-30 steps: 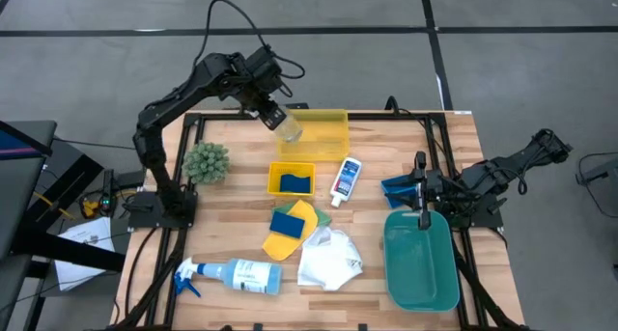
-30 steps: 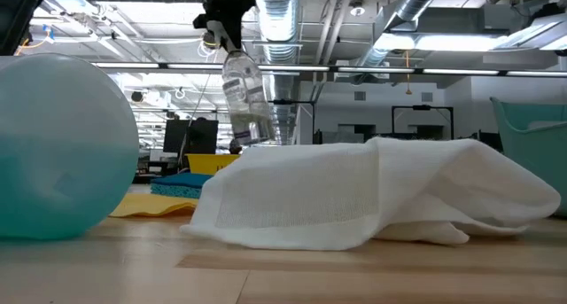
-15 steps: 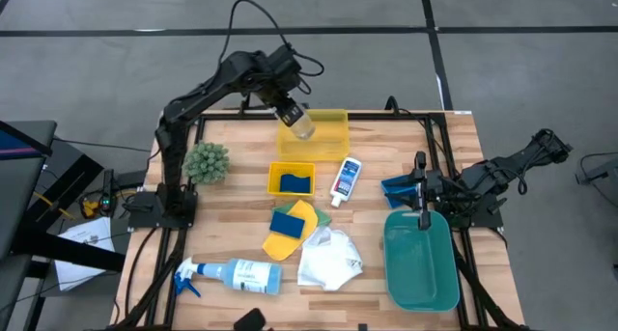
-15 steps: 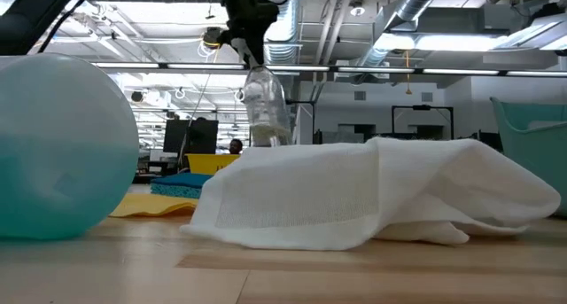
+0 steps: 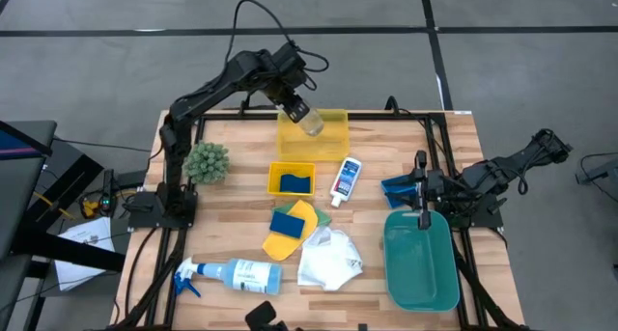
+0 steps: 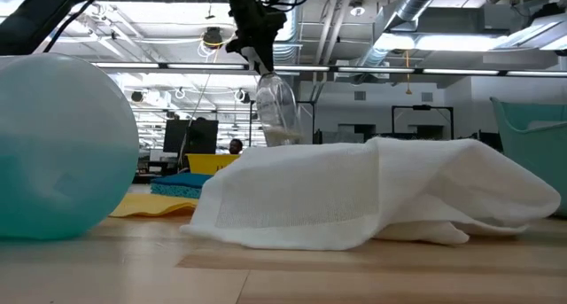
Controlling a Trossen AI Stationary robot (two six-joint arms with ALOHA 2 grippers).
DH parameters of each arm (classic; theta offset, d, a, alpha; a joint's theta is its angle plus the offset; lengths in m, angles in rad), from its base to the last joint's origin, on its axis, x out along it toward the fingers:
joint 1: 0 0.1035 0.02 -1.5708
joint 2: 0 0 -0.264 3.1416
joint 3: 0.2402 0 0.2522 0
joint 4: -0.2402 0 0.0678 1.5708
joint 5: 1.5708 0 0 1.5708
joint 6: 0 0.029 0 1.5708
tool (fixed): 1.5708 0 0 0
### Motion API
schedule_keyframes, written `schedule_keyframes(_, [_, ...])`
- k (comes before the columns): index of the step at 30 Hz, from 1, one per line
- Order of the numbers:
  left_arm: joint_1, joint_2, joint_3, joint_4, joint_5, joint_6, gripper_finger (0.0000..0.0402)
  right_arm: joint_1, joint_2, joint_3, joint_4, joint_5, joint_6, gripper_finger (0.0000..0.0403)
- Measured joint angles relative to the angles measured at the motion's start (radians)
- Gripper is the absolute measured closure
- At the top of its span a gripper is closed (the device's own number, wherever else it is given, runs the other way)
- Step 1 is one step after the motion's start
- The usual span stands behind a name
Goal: Pick & Place Kitchen Items
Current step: Put the transparent spray bottle into the top yellow bin
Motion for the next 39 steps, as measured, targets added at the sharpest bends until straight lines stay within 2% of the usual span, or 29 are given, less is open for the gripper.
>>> schedule_keyframes(11, [0.016,0.020,-0.011,0.065,0.002,0.003,0.0270,0.000,0.000,0.000,0.010,0.000,-0.030,0.0295])
schedule_keyframes(39, [0.032,0.106,-0.015,0.081,0.031,0.010,0.0270,-0.001,0.000,0.000,0.009,0.000,-0.030,0.0295])
